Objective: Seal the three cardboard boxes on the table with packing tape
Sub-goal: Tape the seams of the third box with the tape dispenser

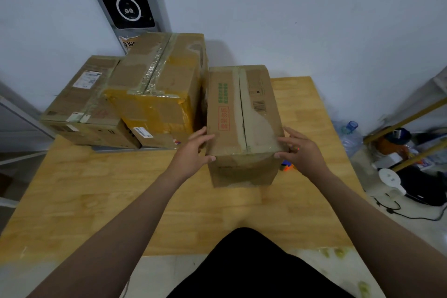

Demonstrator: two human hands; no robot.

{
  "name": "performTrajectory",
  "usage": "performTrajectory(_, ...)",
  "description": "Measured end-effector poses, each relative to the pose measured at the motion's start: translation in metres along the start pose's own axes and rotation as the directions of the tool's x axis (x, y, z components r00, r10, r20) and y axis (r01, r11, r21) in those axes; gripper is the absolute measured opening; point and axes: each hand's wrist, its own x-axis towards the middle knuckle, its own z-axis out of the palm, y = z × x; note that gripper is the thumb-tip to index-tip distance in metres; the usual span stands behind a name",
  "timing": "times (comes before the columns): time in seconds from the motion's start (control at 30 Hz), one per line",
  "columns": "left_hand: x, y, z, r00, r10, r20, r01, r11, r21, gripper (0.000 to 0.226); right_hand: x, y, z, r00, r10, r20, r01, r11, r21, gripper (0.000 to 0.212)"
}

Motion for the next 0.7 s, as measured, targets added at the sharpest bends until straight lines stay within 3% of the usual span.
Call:
performTrajectory(0.07,-0.002,0.004,0.001,0.995,-0.085,-0.054,0.085,0.996,-0.009,0.078,-0.007,-0.002,0.003,0.989,0.123,-0.084,-0.12,0.992,0.047,0.047)
performTrajectory(0.13,-0.002,0.005,0.003,0.992,-0.125,-0.032,0.123,0.991,-0.061,0.08,-0.013,-0.003,0.006,0.973,0.214,-0.08,-0.196,0.962,0.188,0.043)
performTrajectory(0.23,-0.002,0.006,0.003,0.99,-0.139,-0.002,0.139,0.989,-0.045,0.08,-0.016,0.004,0.004,0.976,0.219,-0.015,-0.209,0.947,0.244,0.044)
performTrajectory(0.37,-0.003,0.003,0.0,0.989,-0.144,0.041,0.147,0.986,-0.078,0.079,-0.02,0.01,-0.003,0.984,0.167,0.065,-0.176,0.97,0.166,0.041)
performTrajectory(0.57,-0.003,0.003,-0.003,0.98,-0.2,-0.01,0.195,0.964,-0.18,0.069,-0.016,-0.008,0.005,0.952,0.306,-0.015,-0.273,0.871,0.408,0.048)
performTrajectory(0.63,-0.001,0.004,-0.001,0.97,-0.235,-0.057,0.222,0.959,-0.178,0.057,-0.012,-0.011,0.007,0.929,0.358,-0.092,-0.315,0.897,0.311,0.039)
performTrajectory(0.7,0.002,0.004,0.001,0.966,-0.246,-0.085,0.232,0.962,-0.144,0.047,-0.008,-0.009,0.007,0.927,0.345,-0.15,-0.331,0.937,0.108,0.019)
